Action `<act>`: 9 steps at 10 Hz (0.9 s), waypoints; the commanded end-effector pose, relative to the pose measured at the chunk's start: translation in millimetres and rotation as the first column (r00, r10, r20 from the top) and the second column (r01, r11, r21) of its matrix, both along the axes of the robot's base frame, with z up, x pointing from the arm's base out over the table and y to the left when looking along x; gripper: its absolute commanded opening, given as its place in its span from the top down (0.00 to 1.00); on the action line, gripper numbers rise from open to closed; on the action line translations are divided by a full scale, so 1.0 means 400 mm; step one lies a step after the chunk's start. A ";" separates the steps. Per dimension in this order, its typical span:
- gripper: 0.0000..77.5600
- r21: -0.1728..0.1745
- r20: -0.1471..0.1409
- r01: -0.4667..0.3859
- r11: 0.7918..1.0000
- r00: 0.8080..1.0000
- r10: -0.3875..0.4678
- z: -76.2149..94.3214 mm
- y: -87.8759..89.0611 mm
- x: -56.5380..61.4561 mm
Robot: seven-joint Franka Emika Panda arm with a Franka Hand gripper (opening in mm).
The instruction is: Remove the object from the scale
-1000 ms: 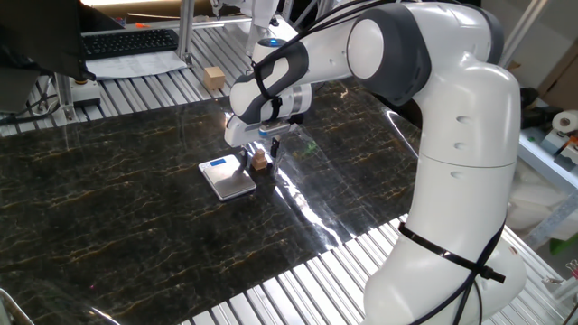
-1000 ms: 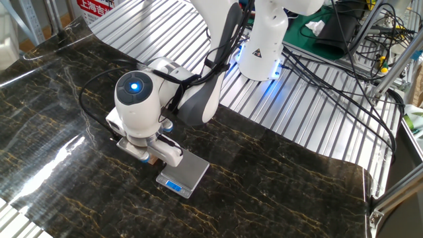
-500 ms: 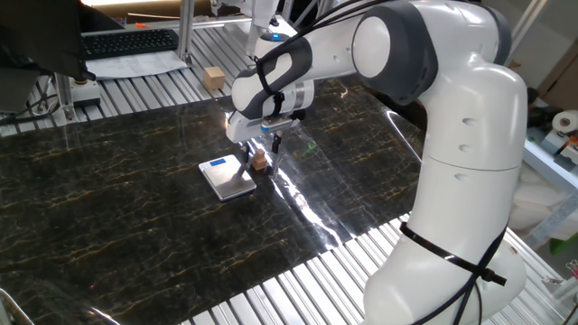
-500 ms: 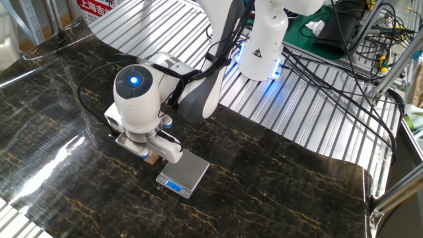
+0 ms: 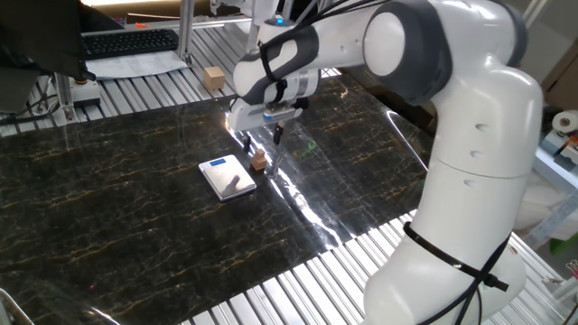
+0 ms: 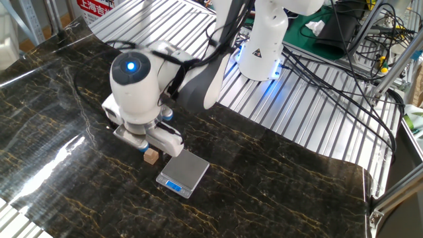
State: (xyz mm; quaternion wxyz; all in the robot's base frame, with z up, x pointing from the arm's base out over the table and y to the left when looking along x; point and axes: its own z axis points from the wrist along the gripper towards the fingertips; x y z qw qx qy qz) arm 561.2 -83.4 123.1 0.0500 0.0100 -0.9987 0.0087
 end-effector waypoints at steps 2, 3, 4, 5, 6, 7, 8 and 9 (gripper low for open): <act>0.00 0.029 0.042 0.007 1.000 0.999 -0.008 0.109 0.045 -0.012; 0.00 0.029 0.050 0.009 1.000 0.999 -0.010 0.133 0.051 -0.012; 0.00 0.026 0.052 0.011 1.000 0.999 -0.012 0.172 0.062 -0.012; 0.00 0.022 0.052 0.010 1.000 0.999 -0.011 0.184 0.065 -0.014; 0.00 0.011 0.050 0.005 1.000 0.999 -0.005 0.209 0.063 -0.034; 0.00 0.013 0.050 0.006 1.000 0.999 -0.006 0.226 0.058 -0.049; 0.00 0.013 0.049 0.008 1.000 0.999 -0.009 0.239 0.058 -0.060; 0.00 0.013 0.049 0.010 1.000 0.999 -0.011 0.244 0.059 -0.065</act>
